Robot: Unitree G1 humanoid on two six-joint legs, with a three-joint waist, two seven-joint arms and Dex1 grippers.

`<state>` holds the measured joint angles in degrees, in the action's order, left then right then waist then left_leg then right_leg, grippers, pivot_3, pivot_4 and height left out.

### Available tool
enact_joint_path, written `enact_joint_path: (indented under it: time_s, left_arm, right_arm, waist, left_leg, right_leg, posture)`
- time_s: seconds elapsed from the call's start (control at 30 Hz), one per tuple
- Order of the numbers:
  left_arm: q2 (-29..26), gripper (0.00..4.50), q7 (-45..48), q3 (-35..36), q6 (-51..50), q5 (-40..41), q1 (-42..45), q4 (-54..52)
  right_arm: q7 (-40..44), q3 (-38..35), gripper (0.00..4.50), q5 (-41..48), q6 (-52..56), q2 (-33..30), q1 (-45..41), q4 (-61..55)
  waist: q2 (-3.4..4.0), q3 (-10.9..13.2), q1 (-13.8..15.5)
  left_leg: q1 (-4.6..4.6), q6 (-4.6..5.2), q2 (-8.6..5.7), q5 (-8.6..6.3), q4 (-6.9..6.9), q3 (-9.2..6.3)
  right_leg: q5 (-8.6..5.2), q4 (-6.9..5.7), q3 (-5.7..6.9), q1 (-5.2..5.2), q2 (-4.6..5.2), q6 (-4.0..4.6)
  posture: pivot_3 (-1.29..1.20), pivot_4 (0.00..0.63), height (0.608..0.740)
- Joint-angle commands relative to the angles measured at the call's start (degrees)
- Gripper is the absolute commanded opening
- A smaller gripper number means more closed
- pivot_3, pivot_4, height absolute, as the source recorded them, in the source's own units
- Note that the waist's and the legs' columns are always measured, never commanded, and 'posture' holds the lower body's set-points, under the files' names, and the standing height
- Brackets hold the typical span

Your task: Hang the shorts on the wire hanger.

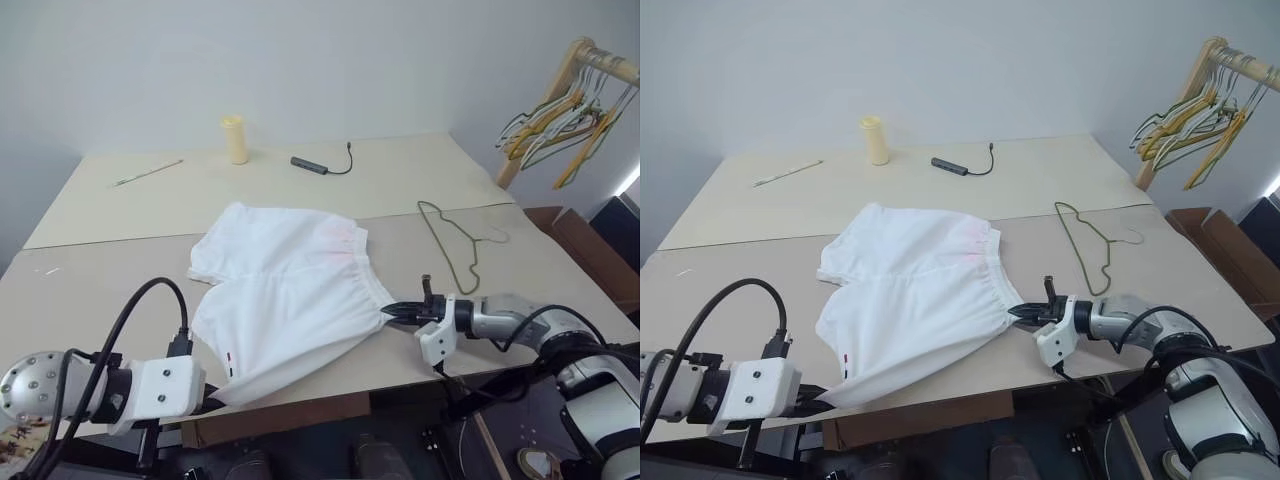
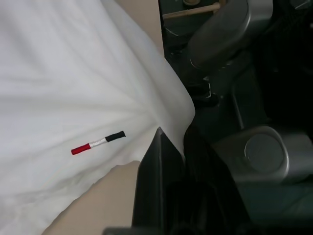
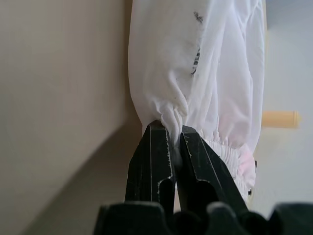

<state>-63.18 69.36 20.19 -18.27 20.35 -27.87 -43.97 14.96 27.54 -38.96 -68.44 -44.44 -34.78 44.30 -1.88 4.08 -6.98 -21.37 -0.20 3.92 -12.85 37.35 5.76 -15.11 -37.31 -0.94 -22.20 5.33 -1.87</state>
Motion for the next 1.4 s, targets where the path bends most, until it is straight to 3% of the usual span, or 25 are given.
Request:
enact_joint_path:
  time_s: [0.03, 0.33, 0.43, 0.67, 0.7, 0.87, 1.07, 1.23, 1.4]
  left_arm:
    - [0.1, 0.02, 2.0, 2.9, -0.8, 0.0, -2.0, -0.5]
    - [1.2, 0.02, 3.9, 3.2, 0.9, -1.6, -4.3, 0.0]
    - [1.7, 0.71, 3.8, 2.5, 1.5, -1.7, -4.1, 0.5]
    - [3.2, 2.94, 9.8, 7.1, 7.1, 2.6, -2.0, 5.2]
    - [3.3, 2.95, 11.0, 8.3, 7.4, 3.9, -1.9, 5.7]
    - [3.4, 2.95, 13.2, 13.2, 6.2, 10.5, 2.8, 9.9]
    - [5.0, 2.95, 1.4, 10.1, -4.5, 21.7, 19.5, 13.8]
    - [10.9, 2.95, -14.1, 0.9, -15.0, 28.6, 33.8, 12.1]
    - [14.9, 2.95, -18.0, -5.3, -16.1, 27.5, 39.6, 11.3]
  right_arm:
    - [2.5, -2.5, 0.0, 5.6, 2.1, -1.7, 2.7, -5.7]
    - [7.5, -4.0, 0.0, 10.8, 6.9, -3.1, 9.8, -15.4]
    - [11.4, -3.7, 0.94, 16.2, 8.6, -4.2, 12.3, -18.7]
    - [21.6, -5.5, 3.39, 31.6, 14.0, -13.1, 21.2, -32.3]
    - [22.6, -6.3, 3.68, 34.1, 15.8, -14.3, 22.6, -34.1]
    - [26.7, -14.1, 3.68, 50.4, 32.1, -18.0, 28.4, -40.7]
    - [20.5, -23.9, 3.68, 62.7, 72.5, -14.1, 23.8, -43.3]
    - [10.9, -21.1, 3.68, 55.9, 102.6, -7.7, 10.4, -35.3]
    - [8.2, -16.8, 3.68, 47.1, 110.6, -1.2, -0.8, -18.5]
  waist:
    - [0.0, 0.0, 0.0]
    - [-0.03, 0.0, 0.1]
    - [-0.04, 0.0, 0.1]
    - [-0.07, 0.0, 0.8]
    - [-0.07, 0.0, 0.9]
    - [-0.08, 0.0, 1.5]
    - [-0.18, 0.0, 2.1]
    - [-0.16, 0.0, 1.9]
    - [-0.16, 0.0, 1.3]
  left_leg:
    - [0.01, 0.0, 0.0, 0.0, -0.04, -0.01]
    - [0.02, 0.0, 0.01, 0.0, -0.11, 0.0]
    - [0.02, 0.0, 0.01, 0.0, -0.12, 0.0]
    - [0.01, 0.0, 0.03, 0.0, -0.16, 0.02]
    - [0.04, 0.0, 0.04, 0.0, -0.16, 0.04]
    - [0.07, -0.01, 0.09, -0.01, -0.17, 0.15]
    - [0.04, -0.01, 0.08, 0.0, -0.13, 0.08]
    - [-0.22, 0.0, 0.05, 0.0, -0.14, 0.08]
    - [-0.86, 0.01, -0.01, 0.01, -0.08, 0.04]
  right_leg:
    - [0.0, 0.05, 0.0, 0.01, 0.0, 0.0]
    - [-0.12, 0.15, 0.01, 0.02, 0.0, 0.22]
    - [-0.13, 0.17, 0.01, 0.02, 0.0, 0.23]
    - [-0.17, 0.21, 0.05, 0.01, 0.0, 0.28]
    - [-0.18, 0.21, 0.05, 0.01, 0.0, 0.29]
    - [-0.31, 0.21, 0.04, 0.01, -0.01, 0.12]
    - [-0.27, 0.21, 0.05, 0.0, -0.01, 0.12]
    - [0.12, 0.25, 0.04, -0.13, -0.06, -0.09]
    - [0.15, 0.26, 0.07, -0.66, -0.09, -0.12]
  posture:
    - [-0.07, 0.069, 0.74]
    - [-0.09, 0.067, 0.74]
    - [-0.09, 0.065, 0.74]
    - [-0.07, 0.063, 0.74]
    - [-0.07, 0.062, 0.74]
    - [-0.07, 0.06, 0.74]
    - [-0.08, 0.052, 0.74]
    - [-0.11, 0.044, 0.74]
    - [-0.11, 0.038, 0.74]
